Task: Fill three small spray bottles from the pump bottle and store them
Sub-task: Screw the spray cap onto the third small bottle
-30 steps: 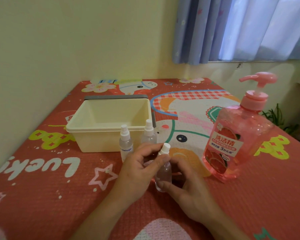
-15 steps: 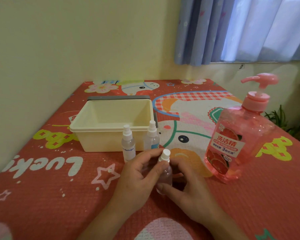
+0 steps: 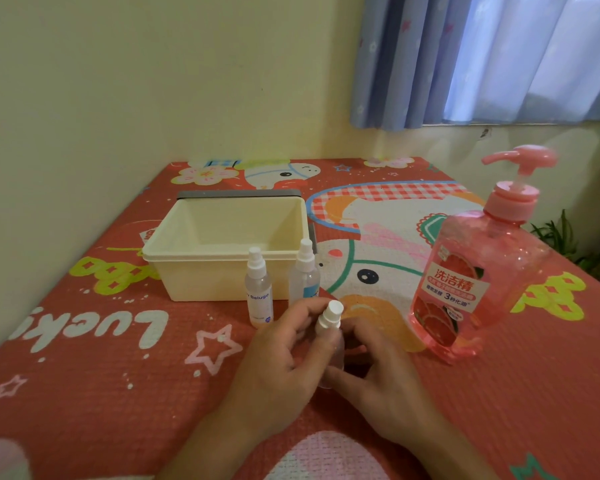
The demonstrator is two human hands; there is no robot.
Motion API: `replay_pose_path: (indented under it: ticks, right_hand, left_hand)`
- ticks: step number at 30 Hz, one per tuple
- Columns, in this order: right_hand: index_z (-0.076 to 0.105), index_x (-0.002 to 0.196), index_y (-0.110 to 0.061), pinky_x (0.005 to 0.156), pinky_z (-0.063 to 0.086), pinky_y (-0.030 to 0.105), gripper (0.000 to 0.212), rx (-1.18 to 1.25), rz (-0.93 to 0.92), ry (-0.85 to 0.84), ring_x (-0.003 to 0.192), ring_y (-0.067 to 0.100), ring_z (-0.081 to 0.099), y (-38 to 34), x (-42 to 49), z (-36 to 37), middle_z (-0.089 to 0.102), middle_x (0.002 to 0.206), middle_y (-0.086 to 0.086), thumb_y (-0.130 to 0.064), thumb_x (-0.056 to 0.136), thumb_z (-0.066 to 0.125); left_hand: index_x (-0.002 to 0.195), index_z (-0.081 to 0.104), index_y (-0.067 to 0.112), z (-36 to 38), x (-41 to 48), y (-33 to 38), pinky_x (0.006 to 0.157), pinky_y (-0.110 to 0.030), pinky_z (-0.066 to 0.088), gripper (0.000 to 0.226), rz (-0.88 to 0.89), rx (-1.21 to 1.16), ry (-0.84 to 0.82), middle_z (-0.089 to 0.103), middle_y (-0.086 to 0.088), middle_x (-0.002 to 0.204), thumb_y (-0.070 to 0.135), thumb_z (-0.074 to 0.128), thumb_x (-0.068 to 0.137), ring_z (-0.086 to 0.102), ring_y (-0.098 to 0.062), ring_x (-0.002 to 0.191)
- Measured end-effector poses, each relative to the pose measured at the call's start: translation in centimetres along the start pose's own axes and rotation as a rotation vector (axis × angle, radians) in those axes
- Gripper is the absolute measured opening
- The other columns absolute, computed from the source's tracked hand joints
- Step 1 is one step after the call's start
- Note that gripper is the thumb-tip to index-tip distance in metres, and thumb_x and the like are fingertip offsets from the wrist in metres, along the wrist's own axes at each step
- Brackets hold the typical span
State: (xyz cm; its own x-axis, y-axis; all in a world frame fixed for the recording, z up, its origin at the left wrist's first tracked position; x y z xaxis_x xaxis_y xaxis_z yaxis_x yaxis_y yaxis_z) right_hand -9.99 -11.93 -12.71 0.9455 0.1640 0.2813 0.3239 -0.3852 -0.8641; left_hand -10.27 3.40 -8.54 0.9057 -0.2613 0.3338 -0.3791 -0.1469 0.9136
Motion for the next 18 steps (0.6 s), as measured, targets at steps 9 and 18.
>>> replay_pose_path:
  ticks: [9,18]
  right_hand:
    - [0.063,0.101,-0.037,0.075,0.058,0.038,0.034,0.010,-0.008,0.002,0.088,0.012,0.070,-0.28,-0.05,0.04,0.070,0.096,-0.010,-0.045,0.073,0.081]
    - [0.063,0.099,-0.035,0.076,0.058,0.042,0.032,0.016,0.008,-0.010,0.086,0.013,0.072,-0.30,0.03,-0.04,0.072,0.095,-0.007,-0.041,0.073,0.082]
  left_hand:
    - [0.095,0.074,0.029,0.46,0.57,-0.63,0.083,-0.018,0.050,0.021,0.031,-0.039,0.224,0.066,0.010,0.096,0.039,0.073,0.076,0.066,-0.009,0.095]
    - [0.092,0.075,0.043,0.30,0.28,-0.46,0.072,-0.017,0.054,0.027,-0.065,-0.243,0.148,0.077,0.003,0.088,0.021,0.068,0.076,0.073,-0.008,0.083]
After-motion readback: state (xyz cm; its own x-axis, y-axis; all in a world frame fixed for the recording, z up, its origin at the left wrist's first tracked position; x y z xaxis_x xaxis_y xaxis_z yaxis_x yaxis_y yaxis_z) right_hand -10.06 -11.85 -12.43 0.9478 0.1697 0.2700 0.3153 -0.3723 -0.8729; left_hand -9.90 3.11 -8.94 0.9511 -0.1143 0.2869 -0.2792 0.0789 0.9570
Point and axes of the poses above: each hand's wrist, its own x-axis towards the middle knuckle, its own z-axis out of the palm, y = z × x, the point moved 2 cm from there along x, towards the middle knuckle
